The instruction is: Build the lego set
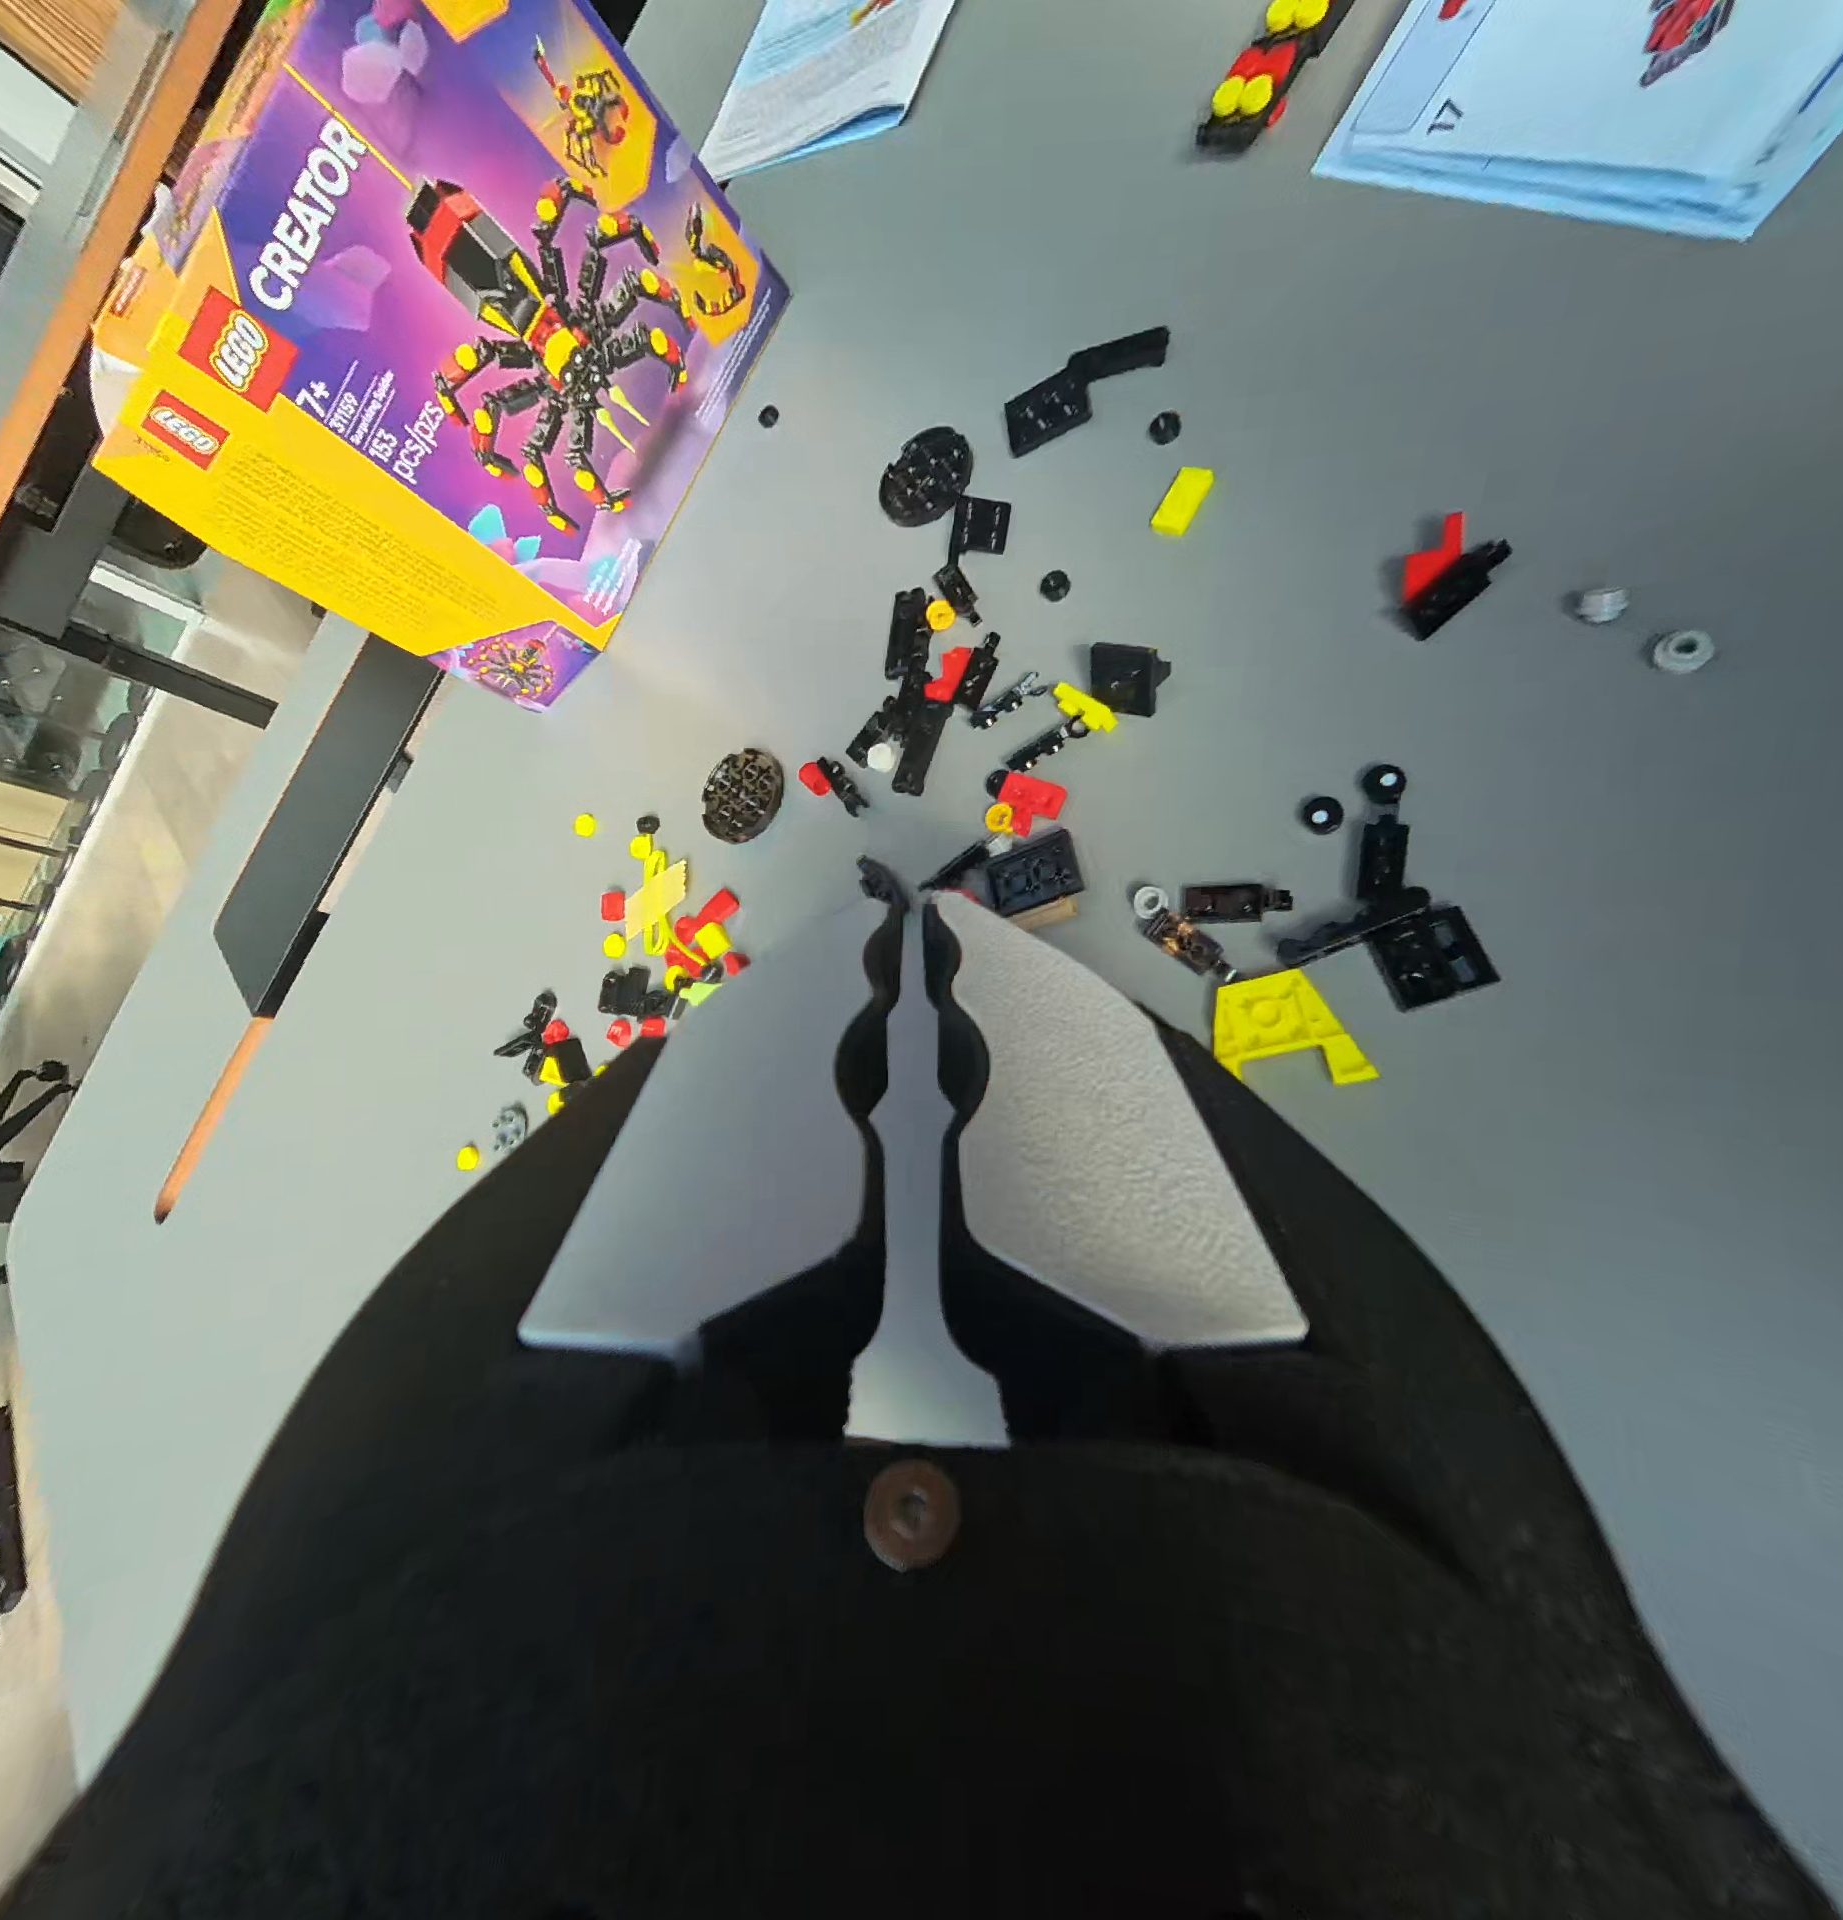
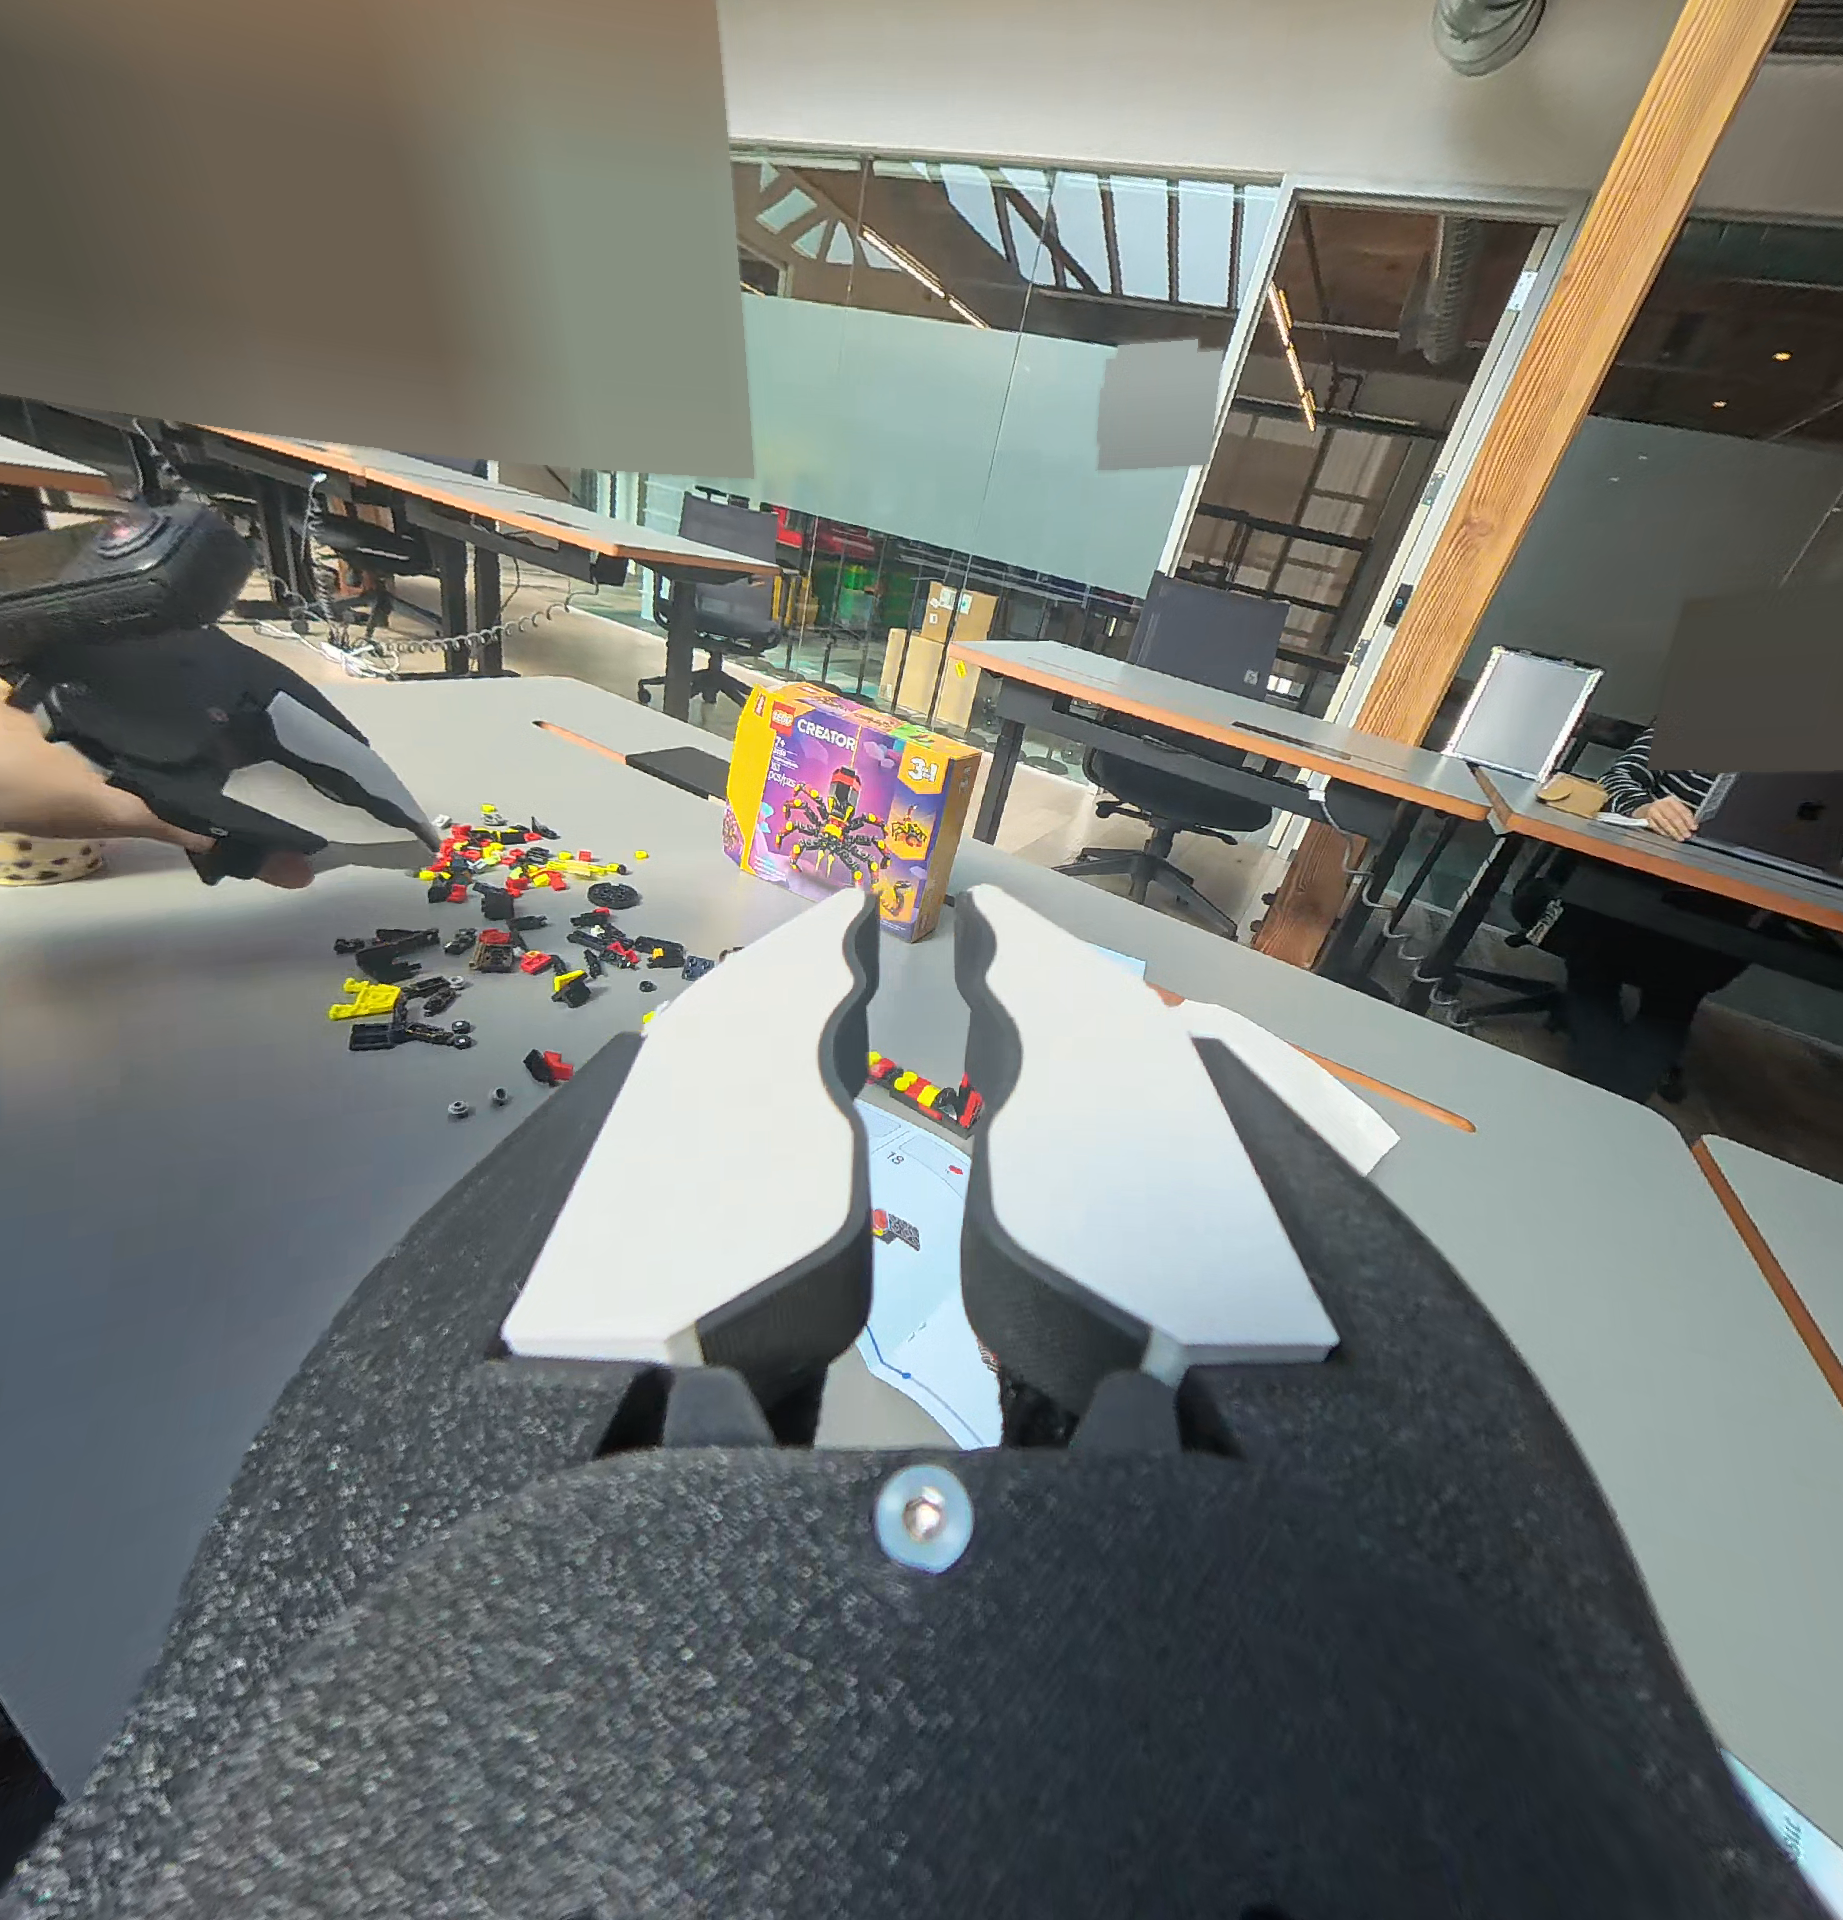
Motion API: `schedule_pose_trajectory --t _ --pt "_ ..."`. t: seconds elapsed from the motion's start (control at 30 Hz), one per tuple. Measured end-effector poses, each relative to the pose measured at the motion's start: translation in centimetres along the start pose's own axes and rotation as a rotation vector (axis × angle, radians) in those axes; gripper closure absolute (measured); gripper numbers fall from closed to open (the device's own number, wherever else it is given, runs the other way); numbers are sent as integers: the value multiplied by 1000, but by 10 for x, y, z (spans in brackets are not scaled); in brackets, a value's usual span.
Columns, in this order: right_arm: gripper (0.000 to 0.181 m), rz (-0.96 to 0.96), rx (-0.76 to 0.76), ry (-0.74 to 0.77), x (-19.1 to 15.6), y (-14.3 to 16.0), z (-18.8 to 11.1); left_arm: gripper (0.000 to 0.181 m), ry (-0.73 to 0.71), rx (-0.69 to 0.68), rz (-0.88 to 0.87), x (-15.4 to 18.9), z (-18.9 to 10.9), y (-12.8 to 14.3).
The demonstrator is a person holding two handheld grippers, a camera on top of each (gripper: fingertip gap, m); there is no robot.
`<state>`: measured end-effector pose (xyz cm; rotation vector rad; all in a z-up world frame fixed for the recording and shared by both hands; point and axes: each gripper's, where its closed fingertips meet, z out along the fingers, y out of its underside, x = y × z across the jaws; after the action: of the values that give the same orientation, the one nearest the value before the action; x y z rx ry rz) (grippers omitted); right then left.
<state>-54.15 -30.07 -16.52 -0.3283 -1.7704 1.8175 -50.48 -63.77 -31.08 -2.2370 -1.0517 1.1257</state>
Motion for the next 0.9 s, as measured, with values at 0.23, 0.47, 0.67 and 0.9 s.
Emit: schedule_pose_trajectory --t 0.23,0.47,0.67,0.9 --pt "167 53 17 -86 12 13 11 176 234 -222 -90 2 36 25" --pt "167 82 32 -109 32 28 11 167 334 -346 -272 1 55 39" --pt "167 126 21 -87 53 43 2 171 410 -356 -295 7 58 34" --pt "166 132 25 -81 65 43 0 181 426 -250 -337 3 57 19"
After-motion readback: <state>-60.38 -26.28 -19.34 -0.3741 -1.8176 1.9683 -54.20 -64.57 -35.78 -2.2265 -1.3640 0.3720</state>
